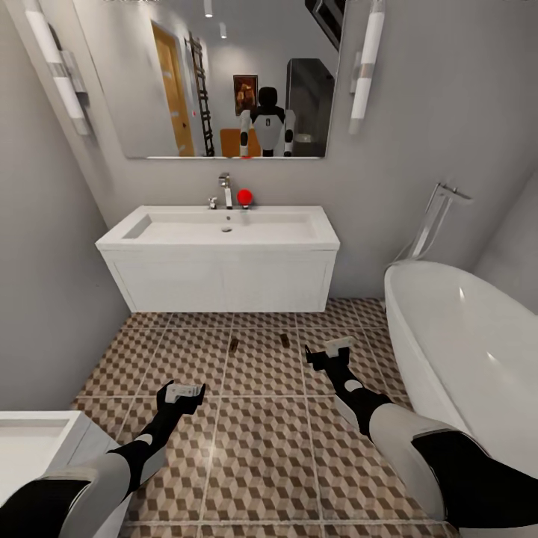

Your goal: Take the four mousetraps from the cabinet in the bathroom and place them on the bathroom floor. Make sure all four end up on the same floor surface, and ensure that at least two of them are either under or directly next to the same bathroom sink.

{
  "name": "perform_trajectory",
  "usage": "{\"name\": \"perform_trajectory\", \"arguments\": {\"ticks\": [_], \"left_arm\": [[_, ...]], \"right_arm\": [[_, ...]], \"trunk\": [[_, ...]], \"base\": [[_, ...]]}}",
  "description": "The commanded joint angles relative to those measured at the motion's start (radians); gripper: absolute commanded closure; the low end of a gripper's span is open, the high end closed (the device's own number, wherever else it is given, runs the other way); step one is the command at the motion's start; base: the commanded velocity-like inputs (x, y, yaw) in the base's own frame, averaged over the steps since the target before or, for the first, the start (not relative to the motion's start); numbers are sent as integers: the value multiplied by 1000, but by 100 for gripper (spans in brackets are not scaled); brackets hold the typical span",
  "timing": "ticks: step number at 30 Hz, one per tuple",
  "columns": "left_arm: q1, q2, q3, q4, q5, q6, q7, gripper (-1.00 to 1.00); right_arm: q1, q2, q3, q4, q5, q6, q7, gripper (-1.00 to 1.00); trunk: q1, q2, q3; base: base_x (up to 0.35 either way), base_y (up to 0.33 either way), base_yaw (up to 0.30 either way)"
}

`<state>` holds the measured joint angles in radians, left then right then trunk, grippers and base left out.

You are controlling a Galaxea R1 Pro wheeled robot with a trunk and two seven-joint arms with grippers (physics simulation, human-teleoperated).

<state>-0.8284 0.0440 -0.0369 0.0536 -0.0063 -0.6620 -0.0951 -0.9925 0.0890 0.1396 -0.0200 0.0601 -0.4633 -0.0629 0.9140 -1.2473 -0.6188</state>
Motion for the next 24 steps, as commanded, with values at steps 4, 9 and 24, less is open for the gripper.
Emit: {"name": "perform_trajectory", "arguments": {"ticks": [4, 9, 24], "left_arm": [[0, -2, 0, 0, 0, 0, 0, -100], [0, -3, 0, 0, 0, -1, 0, -100], [0, -3, 1, 1, 0, 0, 0, -100]], "right_arm": [[0, 0, 0, 0, 0, 0, 0, -100], [0, 0, 0, 0, 0, 0, 0, -100], [0, 0, 0, 0, 1, 0, 0, -100]], "trunk": [[-15, 28, 13], [-35, 63, 28], [-92, 168, 75]], "base": [[0, 0, 0], [0, 0, 0], [0, 0, 0]]}}
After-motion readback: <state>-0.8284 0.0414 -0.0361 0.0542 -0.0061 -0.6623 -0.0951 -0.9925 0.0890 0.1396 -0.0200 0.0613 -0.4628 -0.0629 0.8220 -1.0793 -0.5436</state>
